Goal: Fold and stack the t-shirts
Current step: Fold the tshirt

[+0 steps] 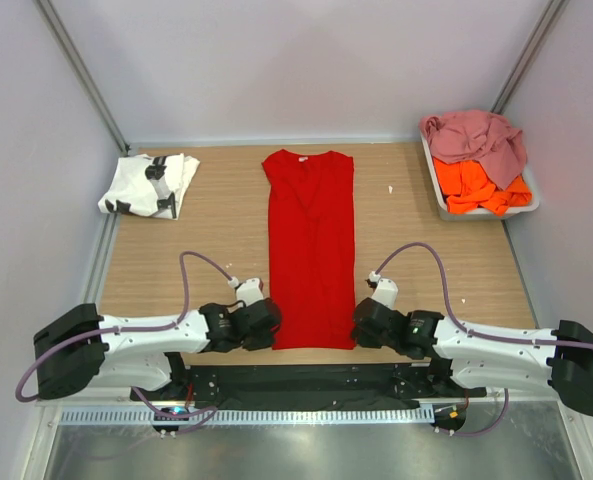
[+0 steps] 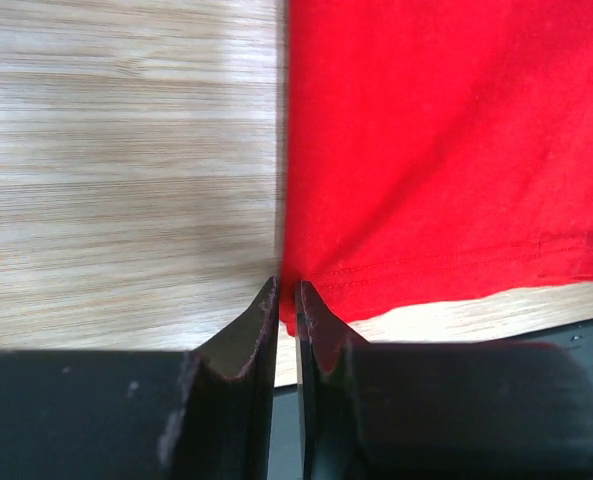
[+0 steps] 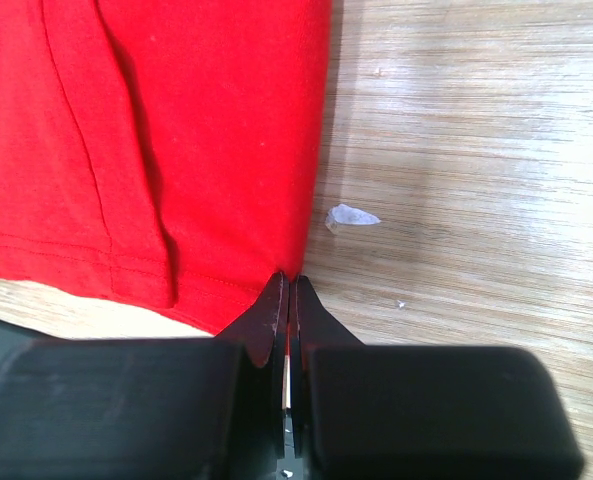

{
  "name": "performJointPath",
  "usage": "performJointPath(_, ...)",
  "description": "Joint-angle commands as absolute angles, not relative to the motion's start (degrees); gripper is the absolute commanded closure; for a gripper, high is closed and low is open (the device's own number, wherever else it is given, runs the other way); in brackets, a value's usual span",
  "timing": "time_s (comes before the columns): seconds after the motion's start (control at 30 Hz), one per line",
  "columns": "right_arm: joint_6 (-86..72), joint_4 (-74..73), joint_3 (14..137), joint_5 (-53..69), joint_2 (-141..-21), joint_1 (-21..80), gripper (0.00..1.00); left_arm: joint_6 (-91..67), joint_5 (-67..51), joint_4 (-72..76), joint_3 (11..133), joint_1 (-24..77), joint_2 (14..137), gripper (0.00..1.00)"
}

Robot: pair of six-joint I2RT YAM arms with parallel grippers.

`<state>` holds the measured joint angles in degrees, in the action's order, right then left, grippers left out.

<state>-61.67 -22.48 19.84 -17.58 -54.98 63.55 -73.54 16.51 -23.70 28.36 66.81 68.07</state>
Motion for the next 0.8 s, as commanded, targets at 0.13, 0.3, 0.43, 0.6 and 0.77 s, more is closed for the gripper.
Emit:
performJointPath(0.13,-62.1,-23.0,18.5,-17.4,-53.3,63.5,0.99,-74.2,16.8,-24.2,25.7,67.9,68.5,1.00)
performJointPath(0.3,-62.1,-24.8,18.7,-17.6,-51.6,63.6,0.99,-74.3,16.2,-24.6,24.9,67.9,65.7,1.00)
performJointPath(0.43,-62.0,-26.7,19.6,-18.5,-50.1,63.6,0.99,-74.4,16.2,-25.9,25.0,67.9,62.4,1.00)
performJointPath(0.6,-61.8,-28.6,20.3,-19.6,-47.8,63.5,0.99,-74.4,16.6,-27.6,25.2,68.0,60.2,1.00)
performJointPath(0.77,-61.3,-28.0,19.5,-18.4,-47.9,63.6,0.99,-74.4,15.5,-27.7,24.7,68.0,59.4,0.86)
